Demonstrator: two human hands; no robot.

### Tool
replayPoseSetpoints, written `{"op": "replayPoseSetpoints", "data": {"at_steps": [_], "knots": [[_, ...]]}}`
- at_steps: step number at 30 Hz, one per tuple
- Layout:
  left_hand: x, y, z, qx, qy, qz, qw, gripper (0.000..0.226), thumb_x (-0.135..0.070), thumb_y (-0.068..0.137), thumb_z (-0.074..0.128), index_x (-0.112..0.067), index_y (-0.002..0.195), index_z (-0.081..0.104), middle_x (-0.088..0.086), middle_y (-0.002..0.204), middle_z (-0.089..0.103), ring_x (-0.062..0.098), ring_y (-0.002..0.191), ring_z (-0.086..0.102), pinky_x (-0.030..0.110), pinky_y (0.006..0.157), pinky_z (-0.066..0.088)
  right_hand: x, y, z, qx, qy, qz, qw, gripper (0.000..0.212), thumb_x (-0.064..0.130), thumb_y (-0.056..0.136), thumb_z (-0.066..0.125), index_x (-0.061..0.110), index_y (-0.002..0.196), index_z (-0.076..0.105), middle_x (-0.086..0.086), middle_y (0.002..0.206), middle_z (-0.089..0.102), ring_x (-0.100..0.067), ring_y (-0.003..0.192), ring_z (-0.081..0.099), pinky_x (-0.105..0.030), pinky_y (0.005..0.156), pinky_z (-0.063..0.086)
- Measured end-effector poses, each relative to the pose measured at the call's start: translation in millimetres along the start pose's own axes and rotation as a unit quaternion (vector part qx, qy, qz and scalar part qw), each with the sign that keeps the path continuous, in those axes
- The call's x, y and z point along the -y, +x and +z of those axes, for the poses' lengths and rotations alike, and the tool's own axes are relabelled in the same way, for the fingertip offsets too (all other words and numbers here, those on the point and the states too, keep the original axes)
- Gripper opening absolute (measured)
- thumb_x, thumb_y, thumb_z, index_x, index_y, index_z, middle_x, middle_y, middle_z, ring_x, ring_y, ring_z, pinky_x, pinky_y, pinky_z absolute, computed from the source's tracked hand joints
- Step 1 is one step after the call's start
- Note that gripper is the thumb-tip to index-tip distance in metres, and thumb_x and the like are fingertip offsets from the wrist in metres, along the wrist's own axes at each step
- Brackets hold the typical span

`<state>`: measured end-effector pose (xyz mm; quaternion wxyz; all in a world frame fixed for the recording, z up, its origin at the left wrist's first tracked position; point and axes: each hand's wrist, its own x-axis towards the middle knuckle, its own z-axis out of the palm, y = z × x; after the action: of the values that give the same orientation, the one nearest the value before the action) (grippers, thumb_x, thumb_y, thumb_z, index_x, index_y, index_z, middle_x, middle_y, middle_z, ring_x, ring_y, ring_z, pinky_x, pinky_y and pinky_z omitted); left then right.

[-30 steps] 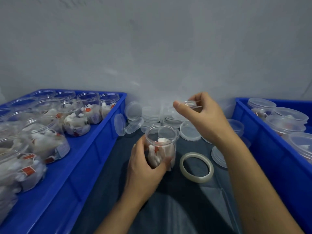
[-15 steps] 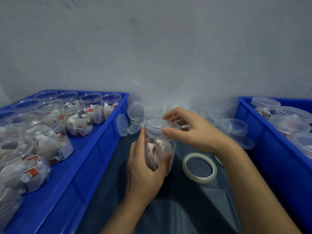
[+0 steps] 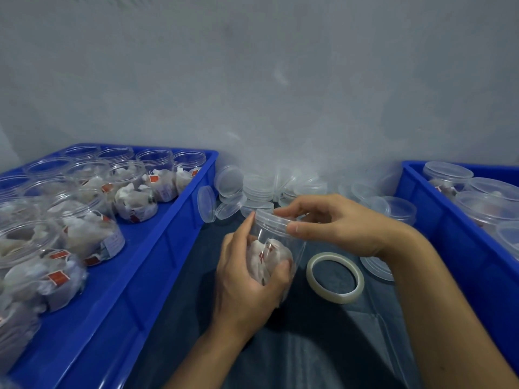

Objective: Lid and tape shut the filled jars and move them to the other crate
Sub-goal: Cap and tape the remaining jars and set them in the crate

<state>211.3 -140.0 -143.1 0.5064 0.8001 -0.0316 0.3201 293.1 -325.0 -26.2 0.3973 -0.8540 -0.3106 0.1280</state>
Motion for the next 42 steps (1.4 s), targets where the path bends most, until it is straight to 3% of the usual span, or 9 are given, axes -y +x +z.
{"op": "replayPoseSetpoints", "data": {"at_steps": [8,13,20,25,29,33,37,40,42], "knots": [[6.1,3.7,-2.4,0.01,-0.074,-0.047,0.996,0.081,-0.067,0.077,0.066,-0.04,0.151,0.05,-0.016,0.132,0.064,0.003,0.125,0.062,0.025,0.096,0.054,0.6,-2.5,6.3,0.006,0.039,-0.008,0.999,0.035,0.04,0.094,0.073,0.035,0.129,0.071,0.016,0.128,0.072,-0.005,0.117,0.069,-0.04,0.113,0.049],[4.0,4.2,-0.5,0.024,-0.089,-0.038,0.995,0.079,-0.061,0.082,0.068,-0.033,0.153,0.05,-0.013,0.142,0.062,0.009,0.133,0.059,0.034,0.105,0.053,5.4,-5.1,0.3,0.019,0.01,0.015,1.0,0.031,0.041,0.096,0.073,0.043,0.127,0.07,0.019,0.132,0.068,-0.002,0.12,0.066,-0.038,0.111,0.048],[-0.4,-1.7,2.5,0.053,-0.002,0.04,0.998,0.089,-0.061,0.081,0.074,-0.038,0.16,0.04,-0.016,0.132,0.051,-0.003,0.123,0.057,0.003,0.091,0.043,25.6,-21.7,-19.7,-0.044,-0.015,-0.006,0.999,0.031,0.038,0.096,0.072,0.046,0.125,0.069,0.026,0.129,0.067,0.003,0.129,0.058,-0.036,0.115,0.045],[-2.1,-2.7,1.9,0.047,0.04,0.094,0.994,0.091,-0.067,0.079,0.077,-0.053,0.158,0.035,-0.014,0.13,0.044,0.001,0.114,0.059,0.008,0.08,0.05,31.0,-28.1,-18.6,0.068,-0.061,0.035,0.995,0.06,0.03,0.092,0.077,0.059,0.139,0.054,0.031,0.146,0.052,0.004,0.137,0.048,-0.029,0.117,0.042],[-4.4,-1.4,0.2,0.035,0.044,0.094,0.994,0.088,-0.083,0.081,0.066,-0.05,0.158,0.038,-0.016,0.131,0.044,0.003,0.115,0.059,0.007,0.082,0.049,28.6,-25.3,-15.3,0.071,-0.078,0.047,0.993,0.068,0.025,0.09,0.079,0.063,0.138,0.051,0.031,0.142,0.051,0.001,0.133,0.053,-0.031,0.113,0.047],[-5.0,-2.4,0.1,0.041,0.054,0.089,0.994,0.09,-0.072,0.079,0.074,-0.052,0.157,0.035,-0.018,0.132,0.042,0.002,0.115,0.058,0.012,0.08,0.052,28.5,-24.0,-15.4,0.044,-0.094,0.063,0.993,0.058,0.051,0.085,0.081,0.067,0.133,0.052,0.029,0.132,0.055,0.001,0.115,0.062,-0.03,0.103,0.053],[-5.7,-3.8,1.3,0.045,0.065,0.097,0.992,0.089,-0.067,0.078,0.077,-0.048,0.157,0.039,-0.016,0.131,0.044,0.001,0.114,0.059,0.018,0.079,0.055,32.7,-20.2,-9.3,0.005,-0.157,0.15,0.976,0.079,0.101,0.064,0.049,0.052,0.125,0.06,0.019,0.111,0.065,-0.004,0.088,0.069,-0.029,0.081,0.055],[-5.8,-3.9,2.7,0.046,0.075,0.108,0.99,0.09,-0.065,0.077,0.078,-0.047,0.156,0.04,-0.017,0.131,0.044,0.0,0.113,0.059,0.016,0.08,0.054,37.2,-14.8,1.1,-0.002,-0.184,0.214,0.959,0.085,0.101,0.072,0.026,0.035,0.11,0.065,0.007,0.098,0.068,-0.015,0.072,0.07,-0.03,0.062,0.053],[-6.3,-3.2,2.6,0.046,0.061,0.095,0.993,0.09,-0.07,0.077,0.076,-0.05,0.156,0.039,-0.017,0.131,0.044,0.0,0.112,0.059,0.011,0.079,0.051,37.1,-12.0,4.3,-0.004,-0.212,0.217,0.953,0.087,0.097,0.077,0.017,0.031,0.108,0.064,0.004,0.1,0.069,-0.017,0.078,0.069,-0.032,0.068,0.052]]}}
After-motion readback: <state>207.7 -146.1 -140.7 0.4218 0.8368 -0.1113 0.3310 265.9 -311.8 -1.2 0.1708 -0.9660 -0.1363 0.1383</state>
